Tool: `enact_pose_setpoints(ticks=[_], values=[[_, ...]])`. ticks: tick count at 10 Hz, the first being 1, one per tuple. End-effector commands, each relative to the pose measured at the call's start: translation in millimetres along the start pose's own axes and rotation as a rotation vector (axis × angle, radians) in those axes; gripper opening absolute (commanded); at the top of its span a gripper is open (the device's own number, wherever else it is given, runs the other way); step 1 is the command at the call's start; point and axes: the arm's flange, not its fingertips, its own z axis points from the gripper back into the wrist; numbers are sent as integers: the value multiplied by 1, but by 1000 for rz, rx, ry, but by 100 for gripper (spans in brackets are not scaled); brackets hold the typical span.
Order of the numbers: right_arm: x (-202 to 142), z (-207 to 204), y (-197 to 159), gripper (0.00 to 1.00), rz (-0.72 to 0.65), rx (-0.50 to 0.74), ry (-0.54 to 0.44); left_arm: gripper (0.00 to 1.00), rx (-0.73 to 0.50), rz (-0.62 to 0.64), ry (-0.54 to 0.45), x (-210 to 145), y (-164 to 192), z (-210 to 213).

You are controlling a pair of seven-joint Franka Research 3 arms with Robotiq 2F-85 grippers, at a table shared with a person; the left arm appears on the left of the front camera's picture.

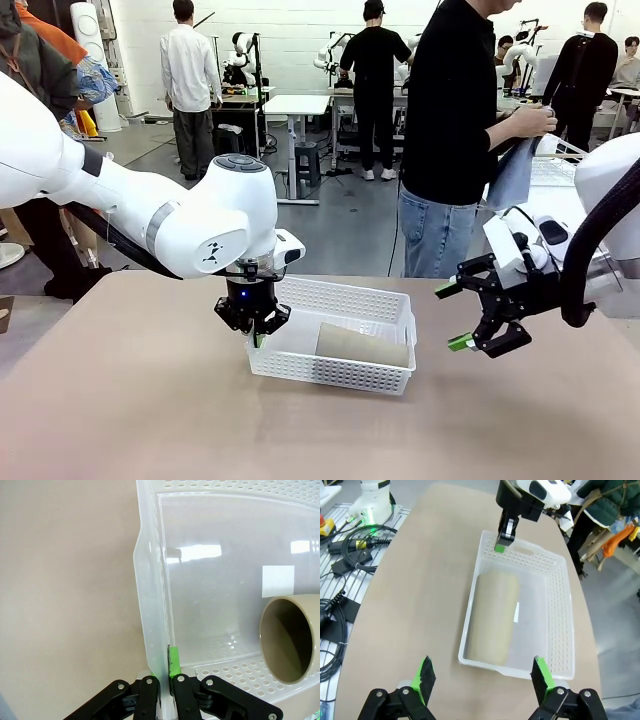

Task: Clean and organize the cups into the basket.
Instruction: Pick up the Organizing basket and move it to the center of the table, then pick up the Reusable plastic cup from the right side of the table and place it inside the Organizing basket.

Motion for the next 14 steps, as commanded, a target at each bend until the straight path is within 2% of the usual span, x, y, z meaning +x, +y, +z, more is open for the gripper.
enact_pose_setpoints(ticks=[1, 3, 4, 6, 7, 10, 11, 13, 14], values=[[2, -1, 0, 100, -24, -27, -6, 0, 13, -6, -10, 0, -1, 0], [4, 0, 0, 100, 3, -1, 3, 0, 13, -6, -10, 0, -1, 0], [-12, 19, -4, 100, -23, 23, -124, 0, 13, -6, -10, 0, -1, 0], [-66, 51, -10, 100, -63, 3, -258, 0, 13, -6, -10, 0, -1, 0], [-91, 63, -8, 100, -67, 2, -367, 0, 13, -6, -10, 0, -1, 0], [-153, 111, 11, 100, -3, -76, -649, 0, 13, -6, -10, 0, -1, 0], [-168, 125, 18, 100, 11, -91, -711, 0, 13, -6, -10, 0, -1, 0], [-188, 141, 29, 100, -39, -135, -702, 0, 13, -6, -10, 0, -1, 0], [-194, 144, 32, 100, -73, -145, -654, 0, 13, -6, -10, 0, -1, 0]])
